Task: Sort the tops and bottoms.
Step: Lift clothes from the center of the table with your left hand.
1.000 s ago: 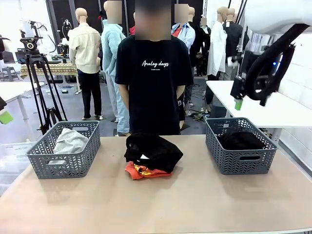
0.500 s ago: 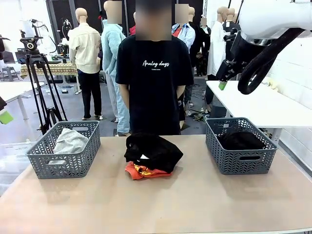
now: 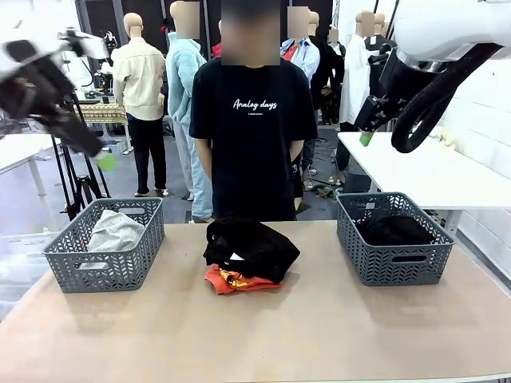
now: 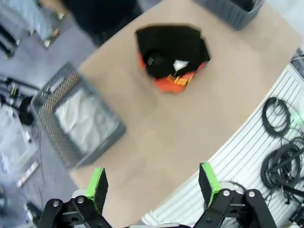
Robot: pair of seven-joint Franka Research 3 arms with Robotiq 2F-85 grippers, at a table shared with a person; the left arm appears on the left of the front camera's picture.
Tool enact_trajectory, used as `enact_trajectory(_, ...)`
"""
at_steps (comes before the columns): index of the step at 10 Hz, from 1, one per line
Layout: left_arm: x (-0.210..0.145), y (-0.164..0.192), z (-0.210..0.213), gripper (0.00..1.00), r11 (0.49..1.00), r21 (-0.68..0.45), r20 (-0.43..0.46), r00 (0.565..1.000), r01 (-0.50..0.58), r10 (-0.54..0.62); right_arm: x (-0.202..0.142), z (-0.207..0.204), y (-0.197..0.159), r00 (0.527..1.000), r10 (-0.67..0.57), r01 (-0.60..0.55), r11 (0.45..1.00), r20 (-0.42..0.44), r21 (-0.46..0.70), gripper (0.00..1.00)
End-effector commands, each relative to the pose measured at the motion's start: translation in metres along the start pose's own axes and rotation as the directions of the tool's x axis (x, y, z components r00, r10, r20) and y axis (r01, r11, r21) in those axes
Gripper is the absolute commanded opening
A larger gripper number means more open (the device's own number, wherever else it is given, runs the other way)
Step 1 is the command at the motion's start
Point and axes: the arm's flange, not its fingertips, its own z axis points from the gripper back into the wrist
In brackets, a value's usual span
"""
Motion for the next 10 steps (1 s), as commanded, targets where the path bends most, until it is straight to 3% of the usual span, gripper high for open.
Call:
enact_trajectory(1,0.023,-0.023,-0.040,1.00,0.995,-0.096,0.021,1.000,-0.004,0.006,-0.002,0.001,-0.001,1.000,-0.006,0.006,1.000,-0.011,-0.003,1.00)
enact_trajectory(2,0.028,-0.033,-0.046,1.00,0.993,-0.117,0.008,1.000,-0.017,0.018,-0.002,0.001,-0.001,1.000,-0.006,0.006,1.000,-0.011,-0.003,1.00)
enact_trajectory(3,0.015,-0.026,-0.037,1.00,0.999,-0.045,-0.033,0.999,0.009,-0.011,-0.002,0.001,-0.001,1.000,-0.006,0.006,1.000,-0.011,-0.003,1.00)
enact_trajectory(4,0.029,-0.032,-0.041,1.00,0.997,-0.080,0.018,1.000,0.012,-0.010,-0.002,0.001,-0.001,1.000,-0.006,0.006,1.000,-0.011,-0.003,1.00)
enact_trajectory(7,0.030,-0.035,-0.048,1.00,0.996,-0.087,0.004,1.000,0.012,-0.011,-0.002,0.001,-0.001,1.000,-0.006,0.006,1.000,-0.011,-0.003,1.00)
enact_trajectory(8,0.045,-0.046,-0.059,1.00,0.995,-0.092,0.069,0.996,-0.043,0.050,-0.002,0.001,-0.001,1.000,-0.006,0.006,1.000,-0.011,-0.003,1.00)
enact_trajectory(10,0.088,-0.075,-0.122,1.00,0.983,-0.142,0.130,0.982,-0.118,0.136,-0.002,0.001,-0.001,1.000,-0.006,0.006,1.000,-0.011,-0.003,1.00)
